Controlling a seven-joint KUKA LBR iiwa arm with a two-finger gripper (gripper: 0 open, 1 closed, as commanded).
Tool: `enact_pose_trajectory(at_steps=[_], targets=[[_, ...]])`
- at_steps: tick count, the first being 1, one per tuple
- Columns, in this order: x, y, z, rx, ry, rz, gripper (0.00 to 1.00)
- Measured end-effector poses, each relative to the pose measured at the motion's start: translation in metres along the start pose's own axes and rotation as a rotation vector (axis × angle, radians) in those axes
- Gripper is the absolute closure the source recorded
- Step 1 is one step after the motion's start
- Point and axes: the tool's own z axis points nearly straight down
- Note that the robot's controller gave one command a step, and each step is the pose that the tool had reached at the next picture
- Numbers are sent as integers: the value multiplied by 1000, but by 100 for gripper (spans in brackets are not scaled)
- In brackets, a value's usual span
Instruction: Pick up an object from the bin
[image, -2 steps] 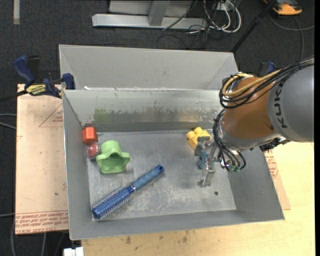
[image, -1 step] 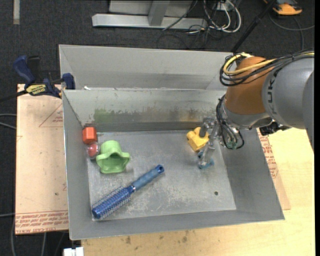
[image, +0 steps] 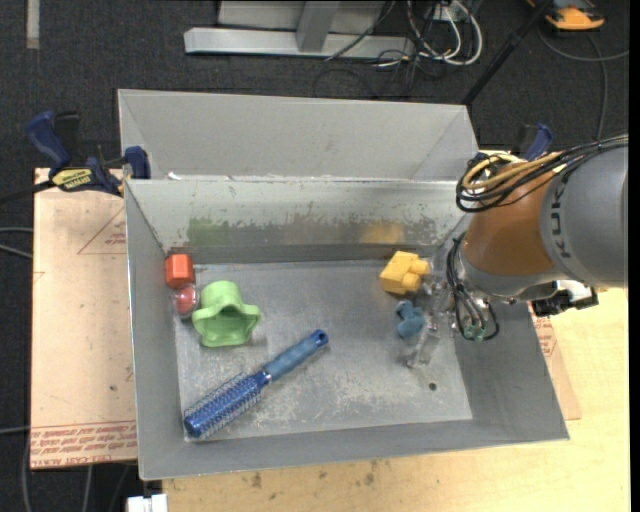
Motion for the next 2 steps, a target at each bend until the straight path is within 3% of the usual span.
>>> enact_pose_trajectory(at_steps=[1,2], targets=[[-20,18,-2,0,-1,59,0],[-2,21,-1,0,-1,24,0]])
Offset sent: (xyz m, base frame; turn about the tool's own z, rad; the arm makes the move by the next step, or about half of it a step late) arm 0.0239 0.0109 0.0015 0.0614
